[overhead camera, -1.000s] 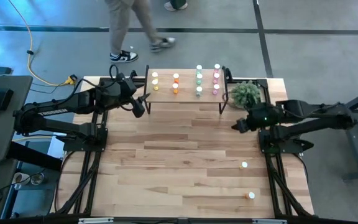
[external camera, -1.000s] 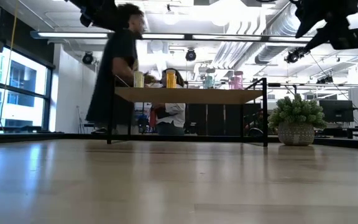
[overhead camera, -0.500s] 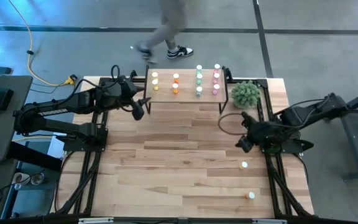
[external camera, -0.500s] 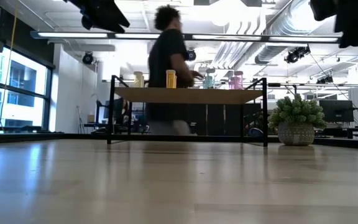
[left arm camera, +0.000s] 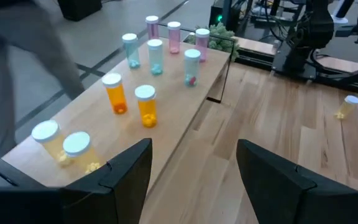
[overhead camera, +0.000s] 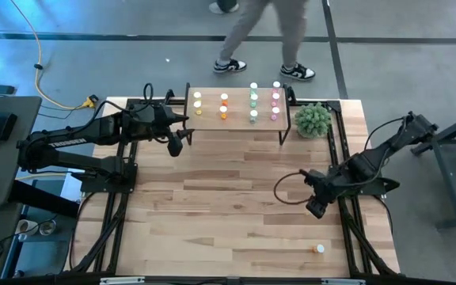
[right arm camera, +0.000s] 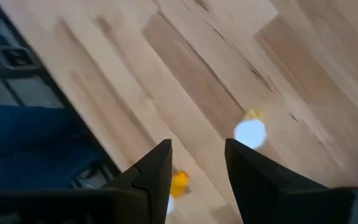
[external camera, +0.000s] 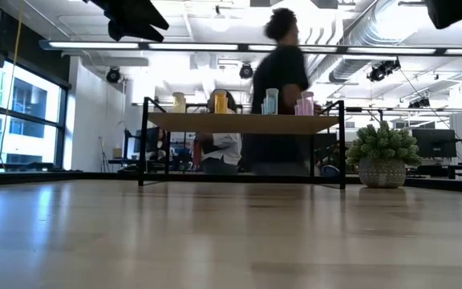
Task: Pick and place medicine bottles onto shelf by color
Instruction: Put the yellow pill bottle on the shelf aligned with the other yellow pill bottles
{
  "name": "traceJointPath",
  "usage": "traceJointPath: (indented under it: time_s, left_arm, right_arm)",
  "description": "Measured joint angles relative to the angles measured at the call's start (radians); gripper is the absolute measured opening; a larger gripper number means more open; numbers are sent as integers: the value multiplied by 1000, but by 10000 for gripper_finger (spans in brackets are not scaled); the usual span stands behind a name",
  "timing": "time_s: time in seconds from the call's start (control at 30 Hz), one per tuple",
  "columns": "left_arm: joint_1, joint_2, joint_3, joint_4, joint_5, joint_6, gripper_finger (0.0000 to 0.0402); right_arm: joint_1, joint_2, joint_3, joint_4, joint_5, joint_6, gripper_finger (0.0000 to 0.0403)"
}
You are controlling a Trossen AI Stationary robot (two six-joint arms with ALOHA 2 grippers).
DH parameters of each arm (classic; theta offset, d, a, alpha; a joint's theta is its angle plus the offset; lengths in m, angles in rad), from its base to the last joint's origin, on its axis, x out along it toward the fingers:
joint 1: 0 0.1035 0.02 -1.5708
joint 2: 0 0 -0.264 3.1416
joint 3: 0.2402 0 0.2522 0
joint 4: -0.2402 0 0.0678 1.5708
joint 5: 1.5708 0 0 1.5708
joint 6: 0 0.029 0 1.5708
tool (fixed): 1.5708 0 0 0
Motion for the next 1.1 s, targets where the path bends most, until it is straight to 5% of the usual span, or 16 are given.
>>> traceJointPath:
  time_s: [0.23, 0.67, 0.87, 1.1]
  left_arm:
    - [0, 0, 0, 0, 0, -1, 225]
    - [0, 0, 0, 0, 1, -2, 225]
    - [0, 0, 0, 0, 1, 0, 225]
    - [0, 0, 0, 0, 0, 0, 225]
  right_arm:
    - [25, 64, 0, -40, 3, 0, 145]
    - [38, 194, 0, -113, -23, 55, 218]
    - [119, 225, 0, -112, -23, 137, 216]
    - [288, 225, 0, -81, 121, 355, 216]
